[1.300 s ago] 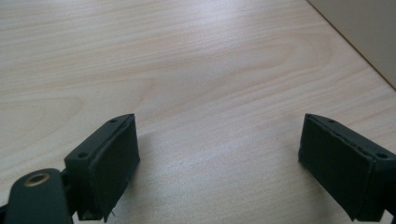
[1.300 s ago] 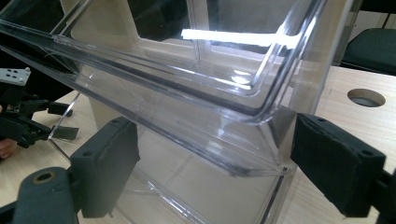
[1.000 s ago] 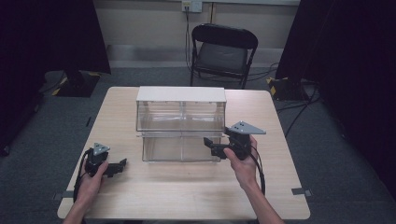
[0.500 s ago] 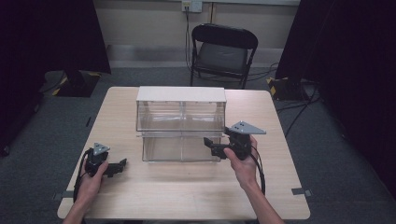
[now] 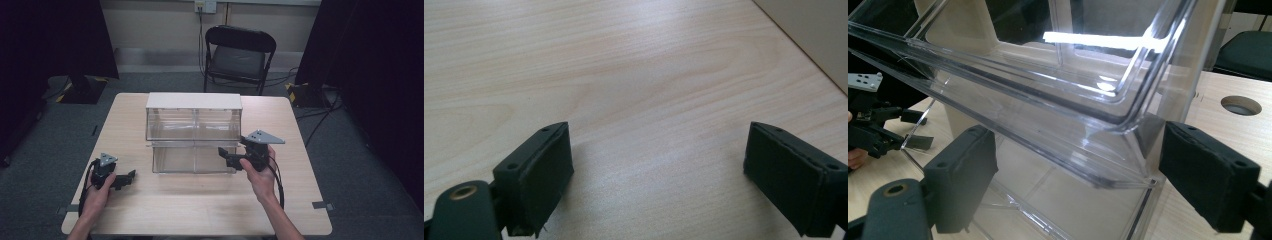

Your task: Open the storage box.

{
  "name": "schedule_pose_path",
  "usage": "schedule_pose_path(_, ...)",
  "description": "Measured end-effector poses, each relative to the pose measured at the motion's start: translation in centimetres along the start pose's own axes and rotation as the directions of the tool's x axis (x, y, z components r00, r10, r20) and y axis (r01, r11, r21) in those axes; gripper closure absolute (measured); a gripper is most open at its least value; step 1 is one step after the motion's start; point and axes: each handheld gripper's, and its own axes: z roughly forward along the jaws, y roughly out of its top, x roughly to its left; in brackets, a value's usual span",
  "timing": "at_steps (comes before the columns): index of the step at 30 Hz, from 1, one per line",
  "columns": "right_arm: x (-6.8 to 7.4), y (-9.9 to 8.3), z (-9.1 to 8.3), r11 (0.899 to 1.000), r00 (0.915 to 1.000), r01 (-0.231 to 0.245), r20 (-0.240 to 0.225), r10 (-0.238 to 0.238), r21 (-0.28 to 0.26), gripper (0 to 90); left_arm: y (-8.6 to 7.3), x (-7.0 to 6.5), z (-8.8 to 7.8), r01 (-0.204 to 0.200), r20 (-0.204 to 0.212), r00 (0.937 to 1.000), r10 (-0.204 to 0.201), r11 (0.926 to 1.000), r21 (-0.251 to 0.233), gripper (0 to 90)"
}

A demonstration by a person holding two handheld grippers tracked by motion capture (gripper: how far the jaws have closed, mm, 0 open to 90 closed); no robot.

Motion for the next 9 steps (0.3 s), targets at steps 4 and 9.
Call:
schedule_pose_path(4,0.0,-0.03,-0.01,1.0,1.0,0.0,0.0,0.0,0.001,14.8,0.01,0.03,0.01,-0.001,0.004,1.0,0.001,1.0,0.001,11.4)
schedule_pose_path(9,0.03,-0.04,-0.02,1.0,1.0,-0.001,0.0,0.001,0.0,14.8,0.02,0.04,0.02,-0.001,0.008,1.0,0.001,1.0,0.002,11.1)
